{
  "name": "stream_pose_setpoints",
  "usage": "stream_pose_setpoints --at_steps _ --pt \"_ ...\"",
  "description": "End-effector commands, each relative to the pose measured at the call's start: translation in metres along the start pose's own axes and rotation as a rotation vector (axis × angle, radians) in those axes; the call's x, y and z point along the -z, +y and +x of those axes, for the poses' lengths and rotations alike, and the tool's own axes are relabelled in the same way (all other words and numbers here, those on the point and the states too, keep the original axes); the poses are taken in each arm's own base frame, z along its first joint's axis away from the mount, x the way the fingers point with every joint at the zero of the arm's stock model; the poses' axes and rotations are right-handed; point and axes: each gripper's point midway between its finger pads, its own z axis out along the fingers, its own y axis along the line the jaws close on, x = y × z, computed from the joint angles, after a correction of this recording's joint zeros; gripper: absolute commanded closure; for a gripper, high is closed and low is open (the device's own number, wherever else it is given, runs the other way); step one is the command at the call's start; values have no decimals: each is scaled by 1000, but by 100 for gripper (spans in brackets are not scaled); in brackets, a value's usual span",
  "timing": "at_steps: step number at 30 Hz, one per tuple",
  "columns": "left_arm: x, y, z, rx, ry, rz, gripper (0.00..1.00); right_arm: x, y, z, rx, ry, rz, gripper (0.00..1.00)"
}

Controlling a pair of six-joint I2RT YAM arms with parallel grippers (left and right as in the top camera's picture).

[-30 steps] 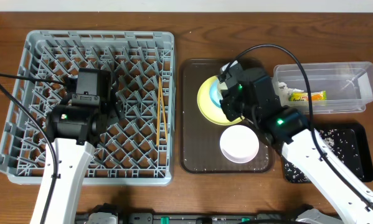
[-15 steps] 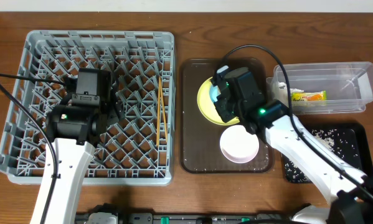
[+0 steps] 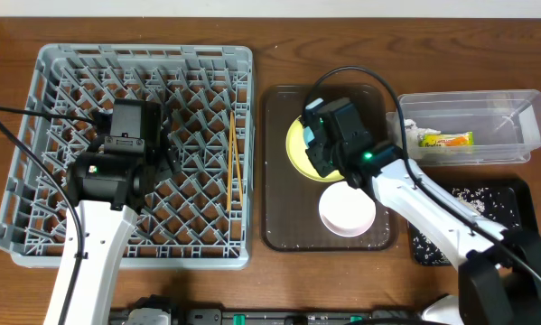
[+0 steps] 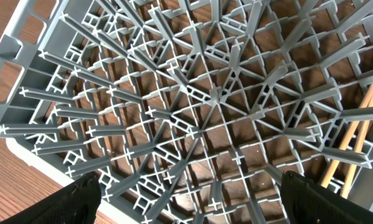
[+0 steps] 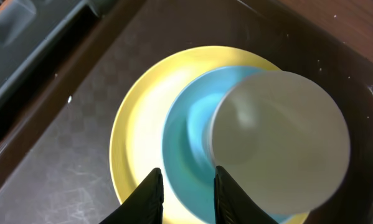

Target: Sort waste into correct bins and load items into the dishwasher rack

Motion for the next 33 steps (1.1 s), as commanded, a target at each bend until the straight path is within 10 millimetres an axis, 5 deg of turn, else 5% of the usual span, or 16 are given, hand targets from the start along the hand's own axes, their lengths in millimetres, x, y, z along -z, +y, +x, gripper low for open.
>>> stream_pose_setpoints --at_steps 1,19,33 --pt "-2 5 1 4 2 -25 7 -4 -5 -5 11 -10 19 73" --pt "-2 5 1 4 2 -25 7 -6 -11 -11 9 -33 51 64" --pt "-2 5 1 4 2 -26 7 -22 -20 4 12 24 109 74"
